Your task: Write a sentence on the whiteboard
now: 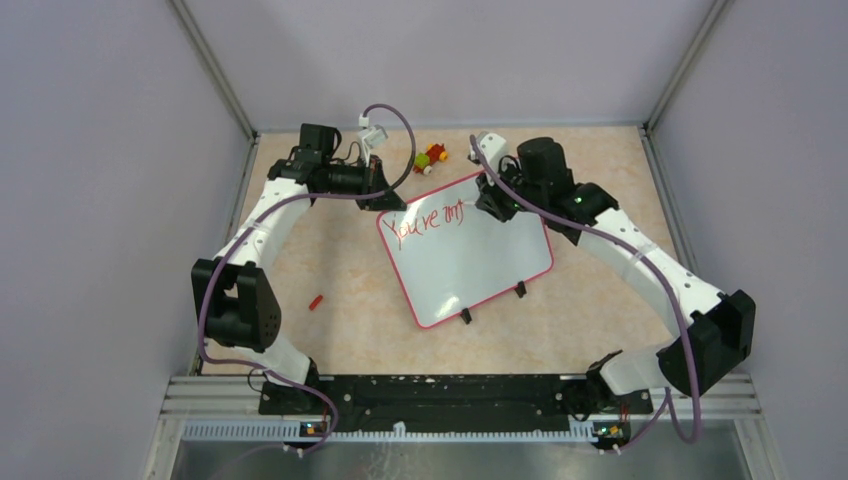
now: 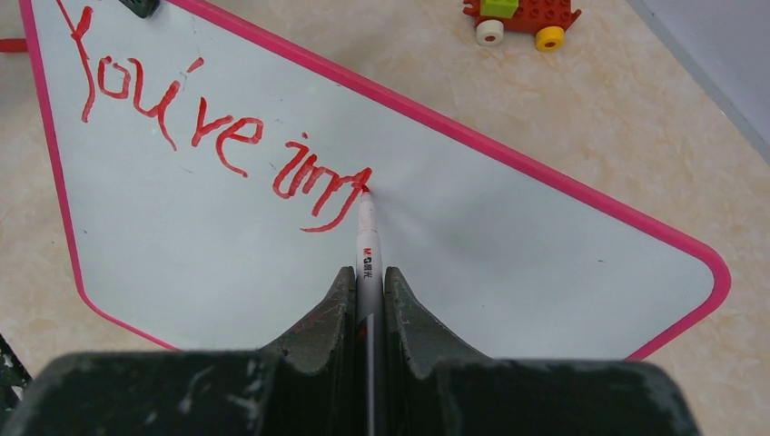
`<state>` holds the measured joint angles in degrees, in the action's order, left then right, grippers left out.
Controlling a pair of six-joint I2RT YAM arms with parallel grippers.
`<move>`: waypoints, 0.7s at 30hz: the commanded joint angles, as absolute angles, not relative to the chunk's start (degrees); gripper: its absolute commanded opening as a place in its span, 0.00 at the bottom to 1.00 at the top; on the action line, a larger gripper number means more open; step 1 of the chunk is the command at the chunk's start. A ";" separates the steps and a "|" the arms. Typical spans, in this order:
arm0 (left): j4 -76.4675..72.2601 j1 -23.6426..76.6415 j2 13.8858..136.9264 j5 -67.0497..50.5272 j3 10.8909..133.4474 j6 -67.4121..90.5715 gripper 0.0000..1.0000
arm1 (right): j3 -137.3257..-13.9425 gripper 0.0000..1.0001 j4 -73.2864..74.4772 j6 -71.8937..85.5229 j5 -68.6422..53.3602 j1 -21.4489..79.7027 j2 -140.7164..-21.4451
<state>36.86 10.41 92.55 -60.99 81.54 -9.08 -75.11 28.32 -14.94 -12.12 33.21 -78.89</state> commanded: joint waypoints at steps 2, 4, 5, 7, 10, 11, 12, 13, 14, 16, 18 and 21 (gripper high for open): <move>37.90 11.69 92.50 -62.04 82.48 -9.82 0.00 | -77.24 0.00 25.90 -15.20 -10.77 31.35 -78.17; 37.88 11.69 92.55 -61.97 82.49 -9.84 0.00 | -76.94 0.00 26.03 -15.15 -10.92 31.21 -77.88; 37.88 11.69 92.50 -61.96 82.48 -9.79 0.00 | -76.67 0.00 26.15 -15.12 -11.16 31.22 -77.75; 37.88 11.69 92.55 -61.81 82.50 -9.79 0.00 | -75.91 0.00 26.22 -14.95 -11.77 31.20 -77.61; 37.29 11.69 92.46 -61.84 82.47 -9.81 0.00 | -74.76 0.00 26.55 -14.70 -12.64 31.20 -77.36; 37.81 11.71 92.46 -61.79 82.46 -9.78 0.00 | -74.38 0.00 26.66 -14.60 -13.04 29.72 -77.22; 37.87 11.69 92.46 -61.73 82.50 -9.78 0.00 | -74.24 0.00 27.06 -14.55 -13.58 31.02 -76.99; 37.88 11.69 92.46 -61.74 82.53 -9.82 0.00 | -74.00 0.00 27.19 -14.32 -14.15 31.18 -76.95; 37.88 11.69 92.49 -61.77 82.59 -9.84 0.00 | -73.79 0.00 27.38 -14.13 -14.66 31.26 -76.89; 37.92 11.69 92.54 -61.85 82.54 -9.70 0.00 | -73.21 0.00 27.59 -13.75 -15.32 31.33 -76.82; 37.88 11.69 92.54 -61.96 82.53 -9.79 0.00 | -72.96 0.00 27.76 -13.65 -15.58 31.46 -76.69; 37.88 11.69 92.63 -61.89 82.63 -9.75 0.00 | -72.77 0.00 27.75 -13.54 -15.82 31.91 -76.54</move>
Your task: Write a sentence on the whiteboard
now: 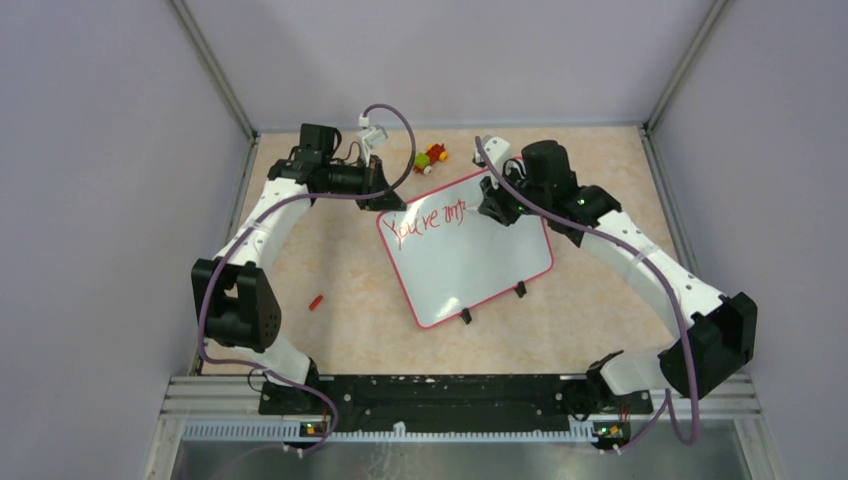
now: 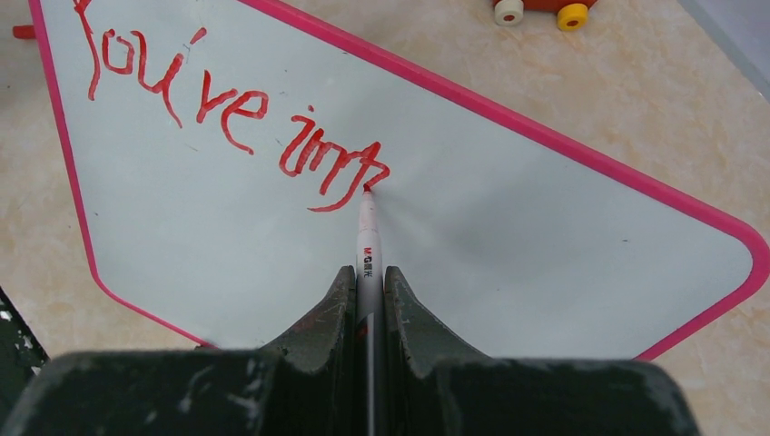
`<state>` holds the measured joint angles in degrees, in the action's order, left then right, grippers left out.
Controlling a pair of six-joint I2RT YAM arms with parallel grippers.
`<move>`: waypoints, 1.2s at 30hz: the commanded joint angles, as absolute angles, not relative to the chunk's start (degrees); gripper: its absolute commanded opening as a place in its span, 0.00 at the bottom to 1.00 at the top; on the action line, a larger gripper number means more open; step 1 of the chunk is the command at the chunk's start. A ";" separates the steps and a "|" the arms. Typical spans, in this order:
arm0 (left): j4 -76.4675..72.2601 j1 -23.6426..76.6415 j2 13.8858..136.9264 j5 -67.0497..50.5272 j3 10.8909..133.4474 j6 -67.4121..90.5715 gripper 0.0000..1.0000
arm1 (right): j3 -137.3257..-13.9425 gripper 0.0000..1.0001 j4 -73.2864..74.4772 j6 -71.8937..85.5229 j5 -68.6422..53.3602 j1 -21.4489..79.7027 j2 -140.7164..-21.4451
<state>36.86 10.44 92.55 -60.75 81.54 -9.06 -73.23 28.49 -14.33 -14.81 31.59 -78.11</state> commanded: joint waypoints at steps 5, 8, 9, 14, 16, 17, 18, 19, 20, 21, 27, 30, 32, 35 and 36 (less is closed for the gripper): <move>37.88 11.69 92.57 -61.96 82.71 -9.65 0.00 | -73.15 0.00 27.36 -13.36 -15.60 32.78 -76.94; 37.88 11.69 92.55 -61.74 82.55 -9.70 0.00 | -73.83 0.00 27.24 -13.14 -16.17 32.78 -77.03; 37.88 11.69 92.47 -61.78 82.59 -9.68 0.00 | -74.05 0.00 27.43 -13.18 -16.37 32.78 -77.14; 37.89 11.69 92.55 -61.83 82.58 -9.74 0.00 | -74.43 0.00 28.06 -13.36 -16.24 32.66 -75.97; 37.89 11.69 92.54 -61.78 82.53 -9.71 0.00 | -74.50 0.00 28.20 -13.15 -16.48 32.02 -74.99; 37.88 11.71 92.55 -61.91 82.53 -9.72 0.00 | -74.68 0.00 28.38 -13.04 -16.60 31.54 -74.69; 37.88 11.69 92.50 -61.93 82.63 -9.68 0.00 | -74.68 0.00 28.50 -13.01 -16.61 31.17 -74.46; 37.88 11.69 92.61 -62.00 82.71 -9.63 0.00 | -74.64 0.00 28.42 -13.07 -16.42 30.92 -74.32; 37.88 11.69 92.63 -62.03 82.75 -9.60 0.00 | -74.49 0.00 28.33 -13.14 -16.21 30.75 -74.30; 37.88 11.69 92.65 -62.08 82.74 -9.58 0.00 | -74.53 0.00 28.26 -13.18 -16.07 30.68 -74.52; 37.88 11.69 92.54 -61.90 82.53 -9.74 0.00 | -74.46 0.00 27.60 -13.53 -13.66 30.50 -75.50; 37.88 11.69 92.46 -61.91 82.68 -9.63 0.00 | -74.51 0.00 27.17 -13.54 -13.21 30.50 -76.08; 37.88 11.73 92.43 -61.87 82.57 -9.64 0.00 | -74.49 0.00 26.62 -13.54 -12.95 30.50 -76.25; 37.82 11.73 92.46 -61.78 82.46 -9.79 0.00 | -74.76 0.00 26.35 -13.54 -13.07 30.50 -76.65; 37.80 11.69 92.41 -61.71 82.47 -9.79 0.00 | -74.87 0.00 26.32 -13.46 -13.28 30.50 -76.85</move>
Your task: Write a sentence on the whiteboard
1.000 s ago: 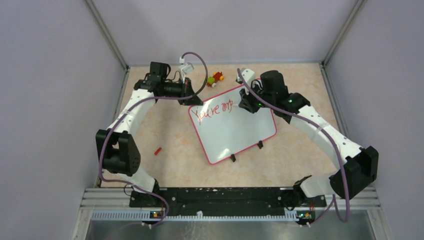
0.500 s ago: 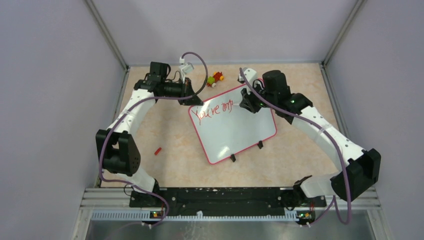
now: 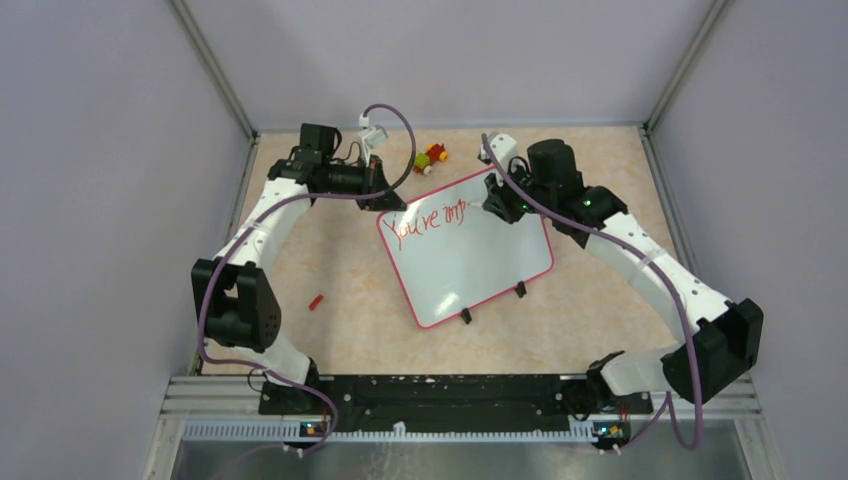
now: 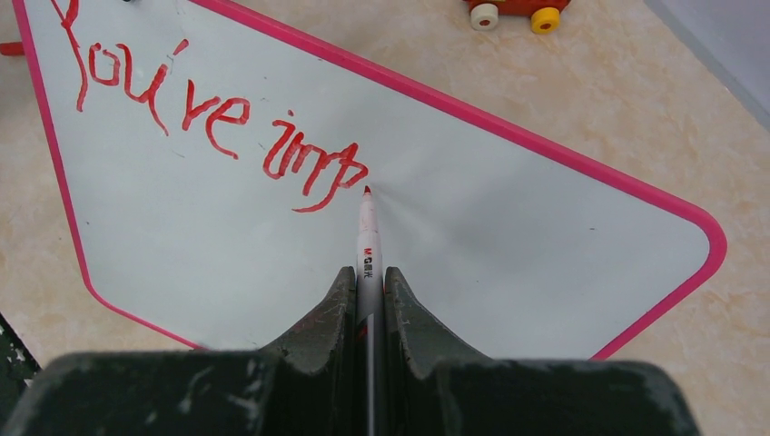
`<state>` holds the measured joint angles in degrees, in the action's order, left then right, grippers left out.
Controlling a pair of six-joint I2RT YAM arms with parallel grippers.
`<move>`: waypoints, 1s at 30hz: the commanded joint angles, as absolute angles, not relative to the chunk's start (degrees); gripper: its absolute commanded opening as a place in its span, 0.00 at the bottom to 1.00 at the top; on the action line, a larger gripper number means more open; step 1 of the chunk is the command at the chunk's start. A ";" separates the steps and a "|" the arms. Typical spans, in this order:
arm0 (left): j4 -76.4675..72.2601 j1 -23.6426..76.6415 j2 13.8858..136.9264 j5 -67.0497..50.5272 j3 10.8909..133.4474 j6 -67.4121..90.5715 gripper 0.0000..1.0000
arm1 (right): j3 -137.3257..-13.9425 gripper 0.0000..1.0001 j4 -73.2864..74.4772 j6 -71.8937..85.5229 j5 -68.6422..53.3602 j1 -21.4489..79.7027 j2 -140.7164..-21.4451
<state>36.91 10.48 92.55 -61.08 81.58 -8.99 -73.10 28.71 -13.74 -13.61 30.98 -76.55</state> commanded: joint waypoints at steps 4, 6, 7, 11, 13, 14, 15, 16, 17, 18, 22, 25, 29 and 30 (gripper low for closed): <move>37.79 11.69 92.55 -61.70 82.60 -9.84 0.00 | -74.77 0.00 26.38 -13.52 -14.19 30.50 -77.73; 37.79 11.69 92.50 -61.63 82.55 -9.83 0.00 | -74.40 0.00 26.41 -13.53 -14.45 30.50 -77.87; 37.79 11.69 92.54 -61.63 82.47 -9.83 0.00 | -74.20 0.00 26.44 -13.53 -14.77 30.51 -77.87; 37.79 11.69 92.63 -61.68 82.49 -9.83 0.00 | -73.29 0.00 26.60 -13.60 -15.39 30.50 -77.70; 37.79 11.69 92.62 -61.69 82.49 -9.78 0.00 | -72.60 0.00 26.84 -13.62 -15.67 30.54 -77.29; 37.79 11.69 92.64 -61.68 82.44 -9.77 0.00 | -72.38 0.00 27.07 -13.74 -15.73 30.50 -77.07; 37.79 11.71 92.68 -61.72 82.45 -9.76 0.00 | -72.11 0.00 27.17 -13.86 -15.67 30.50 -76.84; 37.79 11.69 92.72 -61.73 82.44 -9.71 0.00 | -71.86 0.00 27.16 -13.93 -15.58 30.54 -76.53; 37.75 11.69 92.71 -61.78 82.49 -9.70 0.00 | -71.55 0.00 27.30 -13.97 -15.55 30.55 -76.28; 37.79 11.69 92.80 -61.78 82.46 -9.75 0.00 | -71.36 0.00 27.51 -14.04 -15.52 30.50 -76.02; 37.77 11.69 92.81 -61.66 82.50 -9.71 0.00 | -70.81 0.00 27.91 -14.56 -14.48 30.50 -75.22; 37.78 11.69 92.81 -61.73 82.50 -9.67 0.00 | -70.95 0.00 28.18 -15.04 -13.09 30.43 -74.82; 37.71 11.69 92.72 -61.68 82.38 -9.70 0.00 | -71.99 0.00 28.72 -15.81 -11.97 29.70 -74.80; 37.72 11.69 92.65 -61.58 82.36 -9.73 0.00 | -72.25 0.00 28.81 -15.90 -11.83 29.41 -74.78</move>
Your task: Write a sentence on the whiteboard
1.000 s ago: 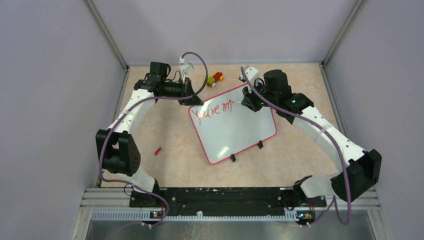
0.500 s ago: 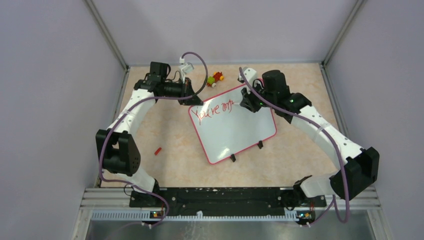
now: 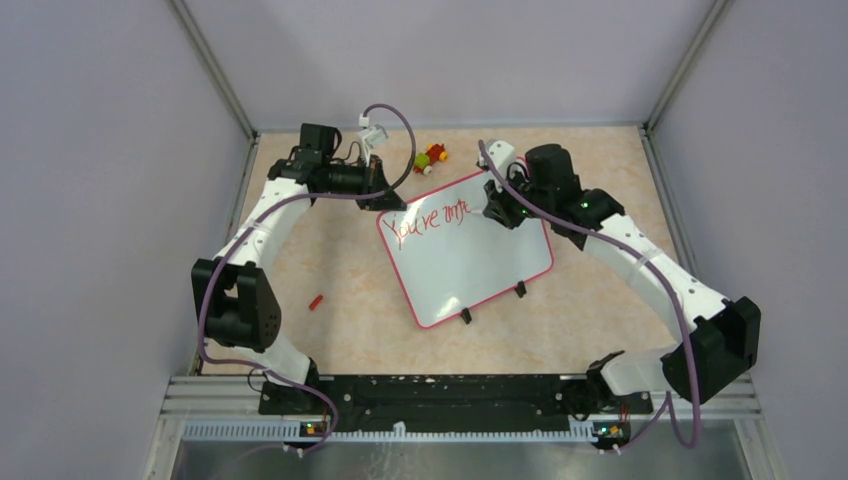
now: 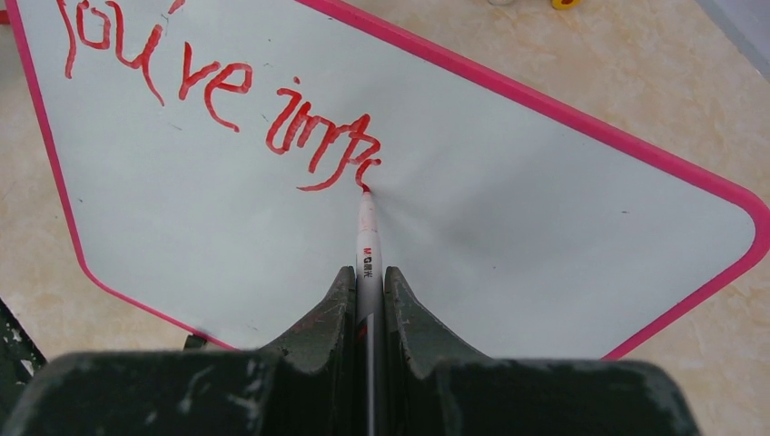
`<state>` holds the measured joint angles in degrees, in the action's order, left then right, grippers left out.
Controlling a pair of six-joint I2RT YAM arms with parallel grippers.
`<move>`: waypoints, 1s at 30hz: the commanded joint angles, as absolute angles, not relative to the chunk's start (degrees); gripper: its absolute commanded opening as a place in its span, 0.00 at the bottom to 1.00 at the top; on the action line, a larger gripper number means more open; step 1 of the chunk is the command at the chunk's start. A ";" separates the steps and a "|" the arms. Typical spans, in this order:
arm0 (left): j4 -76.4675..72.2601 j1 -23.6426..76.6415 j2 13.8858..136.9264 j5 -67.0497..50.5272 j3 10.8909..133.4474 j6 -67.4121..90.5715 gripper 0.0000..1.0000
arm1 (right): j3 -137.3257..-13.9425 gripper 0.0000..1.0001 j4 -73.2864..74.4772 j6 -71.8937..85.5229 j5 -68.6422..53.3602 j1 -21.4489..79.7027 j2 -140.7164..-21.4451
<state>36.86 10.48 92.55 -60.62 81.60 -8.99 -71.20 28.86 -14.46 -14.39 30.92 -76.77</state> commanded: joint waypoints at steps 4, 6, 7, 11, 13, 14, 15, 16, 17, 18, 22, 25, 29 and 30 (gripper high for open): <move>37.71 11.69 92.68 -61.65 82.38 -9.76 0.00 | -73.39 0.00 28.74 -16.10 -10.86 29.14 -75.09; 37.71 11.69 92.72 -61.70 82.36 -9.75 0.00 | -73.87 0.00 28.49 -16.17 -10.57 29.09 -75.26; 37.71 11.69 92.70 -61.68 82.35 -9.70 0.00 | -74.17 0.00 28.46 -16.09 -10.64 29.09 -75.38; 37.71 11.69 92.64 -61.68 82.35 -9.71 0.00 | -75.05 0.00 28.08 -15.78 -11.13 29.09 -75.95; 37.71 11.69 92.59 -61.67 82.37 -9.75 0.00 | -75.65 0.00 27.84 -15.52 -11.29 29.09 -76.45; 37.71 11.71 92.54 -61.68 82.36 -9.64 0.00 | -75.92 0.00 27.78 -15.48 -11.38 29.09 -76.58; 37.71 11.69 92.54 -61.68 82.38 -9.64 0.00 | -76.16 0.00 27.77 -15.47 -11.53 29.09 -76.78; 37.72 11.69 92.55 -61.70 82.38 -9.66 0.00 | -76.36 0.00 27.73 -15.35 -11.63 29.09 -76.91; 37.71 11.69 92.55 -61.65 82.42 -9.65 0.00 | -76.57 0.00 27.63 -15.30 -11.82 29.09 -76.99; 37.71 11.69 92.54 -61.58 82.45 -9.59 0.00 | -76.75 0.00 27.73 -15.29 -11.95 29.09 -77.19; 37.70 11.69 92.67 -61.73 82.52 -9.63 0.00 | -77.08 0.00 28.10 -15.13 -13.05 29.18 -77.59; 37.71 11.69 92.70 -61.73 82.57 -9.67 0.00 | -76.89 0.00 28.42 -15.03 -13.62 29.39 -78.01; 37.71 11.69 92.59 -61.66 82.62 -9.63 0.00 | -76.45 0.00 28.39 -15.03 -13.87 29.77 -78.21; 37.71 11.69 92.55 -61.67 82.64 -9.64 0.00 | -76.41 0.00 28.42 -15.03 -13.96 29.88 -78.22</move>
<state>36.86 10.52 92.55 -60.64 81.62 -8.99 -74.41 29.21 -14.98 -13.15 29.71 -77.97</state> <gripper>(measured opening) 0.111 0.092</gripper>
